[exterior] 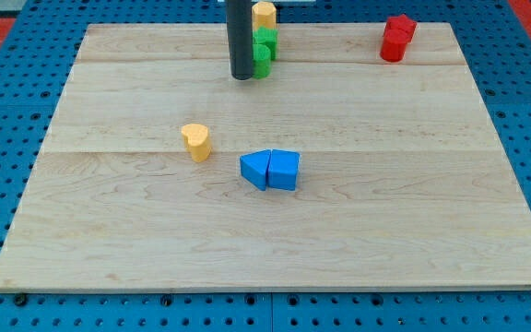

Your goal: Place your arm to the right of the blue cube

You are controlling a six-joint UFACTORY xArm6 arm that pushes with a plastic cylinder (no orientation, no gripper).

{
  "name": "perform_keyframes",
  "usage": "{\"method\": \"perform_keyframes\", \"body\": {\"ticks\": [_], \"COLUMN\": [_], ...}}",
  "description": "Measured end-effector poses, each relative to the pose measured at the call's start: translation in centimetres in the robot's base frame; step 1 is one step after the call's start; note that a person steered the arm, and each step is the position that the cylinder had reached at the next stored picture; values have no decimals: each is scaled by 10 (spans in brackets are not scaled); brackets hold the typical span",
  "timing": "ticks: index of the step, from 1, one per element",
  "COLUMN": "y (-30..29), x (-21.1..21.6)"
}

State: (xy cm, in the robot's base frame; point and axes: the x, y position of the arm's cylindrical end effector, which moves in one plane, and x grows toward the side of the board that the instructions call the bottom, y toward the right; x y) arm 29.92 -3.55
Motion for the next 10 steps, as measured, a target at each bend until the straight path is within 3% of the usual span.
{"method": "perform_keyframes", "body": {"ticks": [3, 4, 8, 9, 10], "y": [-6, -4, -3, 10, 55], "x": [-4, 27, 29, 29, 65]}}
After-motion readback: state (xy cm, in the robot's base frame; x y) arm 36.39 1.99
